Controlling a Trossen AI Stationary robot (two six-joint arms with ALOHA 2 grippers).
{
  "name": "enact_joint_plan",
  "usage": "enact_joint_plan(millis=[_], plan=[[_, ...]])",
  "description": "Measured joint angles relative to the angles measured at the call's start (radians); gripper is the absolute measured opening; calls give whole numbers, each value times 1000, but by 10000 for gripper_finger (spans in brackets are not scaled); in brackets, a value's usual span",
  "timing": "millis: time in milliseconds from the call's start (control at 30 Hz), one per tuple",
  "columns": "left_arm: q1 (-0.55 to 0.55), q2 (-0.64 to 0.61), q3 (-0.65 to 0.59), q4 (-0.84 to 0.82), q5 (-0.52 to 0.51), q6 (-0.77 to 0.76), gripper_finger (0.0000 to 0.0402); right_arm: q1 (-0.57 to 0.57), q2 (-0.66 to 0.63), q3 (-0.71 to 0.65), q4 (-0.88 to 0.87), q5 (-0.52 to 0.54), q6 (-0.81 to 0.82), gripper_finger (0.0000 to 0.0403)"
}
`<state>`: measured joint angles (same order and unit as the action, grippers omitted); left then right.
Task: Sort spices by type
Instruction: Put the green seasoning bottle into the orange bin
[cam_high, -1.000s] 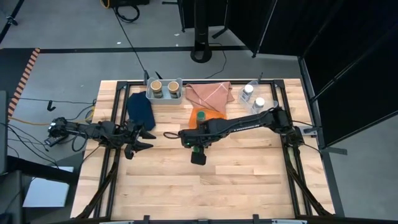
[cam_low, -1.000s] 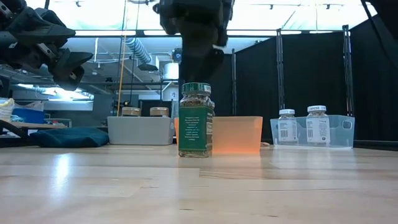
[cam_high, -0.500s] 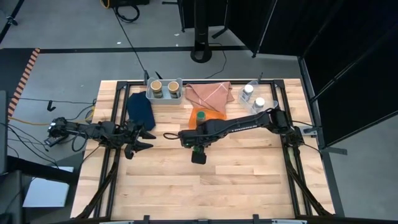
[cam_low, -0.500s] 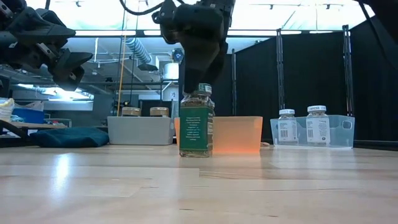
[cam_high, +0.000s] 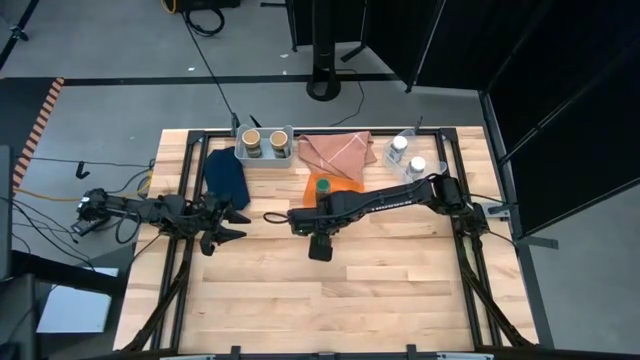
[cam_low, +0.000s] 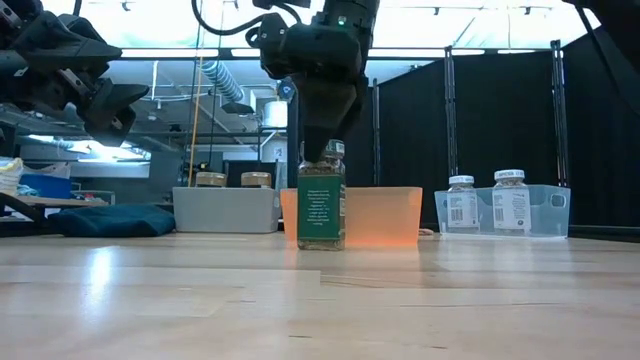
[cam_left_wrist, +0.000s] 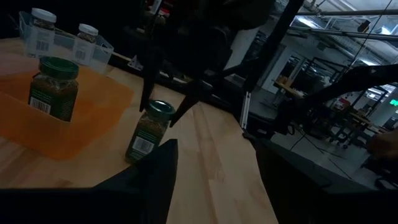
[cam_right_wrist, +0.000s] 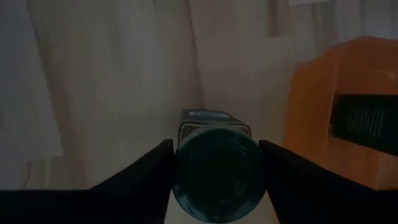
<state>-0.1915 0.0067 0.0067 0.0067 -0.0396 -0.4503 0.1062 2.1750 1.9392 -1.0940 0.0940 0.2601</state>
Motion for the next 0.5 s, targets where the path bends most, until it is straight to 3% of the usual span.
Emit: enact_joint_plan(millis=[67,500], plan=[[0,0,0,0,0,0,224,0,0,0,-2,-1,6,209],[0,0,0,0,0,-3,224,5,0,0,-7,0,9,209]])
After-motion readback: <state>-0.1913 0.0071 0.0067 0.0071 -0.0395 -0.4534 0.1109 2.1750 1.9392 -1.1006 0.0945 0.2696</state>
